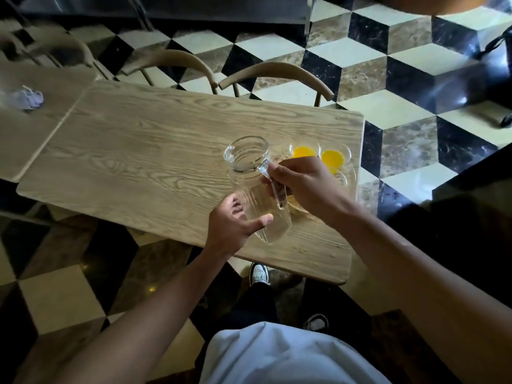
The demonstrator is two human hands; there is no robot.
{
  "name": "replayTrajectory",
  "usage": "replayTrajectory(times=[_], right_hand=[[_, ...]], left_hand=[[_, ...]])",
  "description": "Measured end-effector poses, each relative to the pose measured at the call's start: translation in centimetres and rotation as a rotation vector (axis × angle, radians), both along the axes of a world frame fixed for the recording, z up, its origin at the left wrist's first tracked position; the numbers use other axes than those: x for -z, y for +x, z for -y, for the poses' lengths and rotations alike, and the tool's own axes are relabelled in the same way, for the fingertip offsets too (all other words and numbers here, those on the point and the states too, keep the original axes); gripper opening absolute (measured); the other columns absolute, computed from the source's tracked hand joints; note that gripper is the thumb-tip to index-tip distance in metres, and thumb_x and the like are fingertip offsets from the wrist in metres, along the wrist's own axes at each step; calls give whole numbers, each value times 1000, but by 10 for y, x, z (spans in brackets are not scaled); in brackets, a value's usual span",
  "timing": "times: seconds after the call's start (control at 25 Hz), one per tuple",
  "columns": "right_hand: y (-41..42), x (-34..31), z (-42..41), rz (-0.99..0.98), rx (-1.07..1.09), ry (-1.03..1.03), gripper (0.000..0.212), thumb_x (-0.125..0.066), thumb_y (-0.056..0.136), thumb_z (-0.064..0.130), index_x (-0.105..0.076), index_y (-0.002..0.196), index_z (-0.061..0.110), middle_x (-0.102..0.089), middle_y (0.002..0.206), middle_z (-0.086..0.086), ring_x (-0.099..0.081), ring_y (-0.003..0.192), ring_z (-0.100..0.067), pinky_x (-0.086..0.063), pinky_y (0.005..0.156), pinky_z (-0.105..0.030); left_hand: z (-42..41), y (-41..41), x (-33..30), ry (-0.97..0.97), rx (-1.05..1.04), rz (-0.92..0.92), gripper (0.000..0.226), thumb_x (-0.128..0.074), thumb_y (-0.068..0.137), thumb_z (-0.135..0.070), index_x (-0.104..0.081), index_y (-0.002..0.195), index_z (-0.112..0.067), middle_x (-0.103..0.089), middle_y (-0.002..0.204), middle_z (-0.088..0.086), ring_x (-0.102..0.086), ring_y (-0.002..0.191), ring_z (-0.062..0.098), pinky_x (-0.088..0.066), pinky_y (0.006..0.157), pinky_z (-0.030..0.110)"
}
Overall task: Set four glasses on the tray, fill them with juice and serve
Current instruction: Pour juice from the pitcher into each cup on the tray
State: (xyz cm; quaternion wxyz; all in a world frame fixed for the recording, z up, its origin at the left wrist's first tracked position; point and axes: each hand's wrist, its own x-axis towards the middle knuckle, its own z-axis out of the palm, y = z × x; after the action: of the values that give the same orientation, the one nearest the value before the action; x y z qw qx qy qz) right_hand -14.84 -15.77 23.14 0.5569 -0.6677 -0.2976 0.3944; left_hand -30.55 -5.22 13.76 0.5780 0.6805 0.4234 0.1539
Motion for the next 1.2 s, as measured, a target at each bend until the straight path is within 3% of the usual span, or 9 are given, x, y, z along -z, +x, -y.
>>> replayTrajectory(times=[0.12,0.28,0.4,0.52,0.64,0.68,0.84,1.08,1.2], right_hand=[[2,10,-33,13,9,7,35,-61,101,28,-75,73,14,-71,66,-4,-64,68,-24,-52,70,-50],[5,26,-75,106,64,-24,30,-65,99,27,-74,71,23,-78,81,-15,-72,79,-41,-55,70,-48],[6,42,-94,146,131,-72,25,-69,98,20,-77,84,2,-76,74,-5,-65,60,-5,-45,54,-23],[-1,64,-108,127,157,-111,25,-76,93,24,-79,95,0,-77,77,14,-60,66,11,-47,58,-14],[-12,81,-125,148,185,-148,20,-83,87,24,-82,100,9,-79,80,11,-61,66,14,-48,64,-12],[-14,86,-129,131,210,-135,19,-84,85,19,-82,100,8,-77,77,14,-62,66,15,-47,66,-8],[-11,96,-134,32,296,-51,20,-80,87,10,-79,104,1,-81,92,2,-71,81,8,-52,73,-10],[-1,99,-145,35,337,-64,20,-79,87,11,-79,104,-2,-80,89,0,-70,77,9,-50,70,-7],[1,98,-148,40,348,-70,22,-80,87,14,-80,103,-1,-81,89,-1,-72,78,7,-52,70,-9]], left_hand=[[-54,7,10,34,88,-3,77,-98,51,-43,-69,118,-20,-78,116,-1,-74,111,9,-56,103,29],[-135,32,33,67,277,-40,77,-102,54,-33,-66,118,-13,-76,117,-2,-70,110,-5,-51,102,16],[-189,58,45,115,430,-65,78,-103,57,-14,-63,124,-7,-71,118,-2,-61,104,-24,-44,97,2],[-230,83,52,233,623,-51,85,-102,58,-15,-63,133,-10,-69,127,-2,-64,113,-13,-43,101,3],[-257,105,63,369,810,-37,91,-104,57,-20,-62,136,-7,-71,127,0,-69,116,12,-51,103,22],[-264,112,66,388,858,-23,92,-104,56,-21,-61,136,-6,-72,126,1,-70,115,13,-52,102,25],[-280,128,77,410,974,25,87,-104,55,-23,-65,130,1,-68,121,-3,-59,113,-18,-38,97,-1],[-292,146,86,407,1047,11,86,-101,55,-24,-66,129,3,-72,122,6,-63,110,4,-36,99,-2],[-296,149,88,422,1068,-11,87,-102,54,-23,-67,130,0,-72,123,5,-62,110,1,-35,97,-3]])
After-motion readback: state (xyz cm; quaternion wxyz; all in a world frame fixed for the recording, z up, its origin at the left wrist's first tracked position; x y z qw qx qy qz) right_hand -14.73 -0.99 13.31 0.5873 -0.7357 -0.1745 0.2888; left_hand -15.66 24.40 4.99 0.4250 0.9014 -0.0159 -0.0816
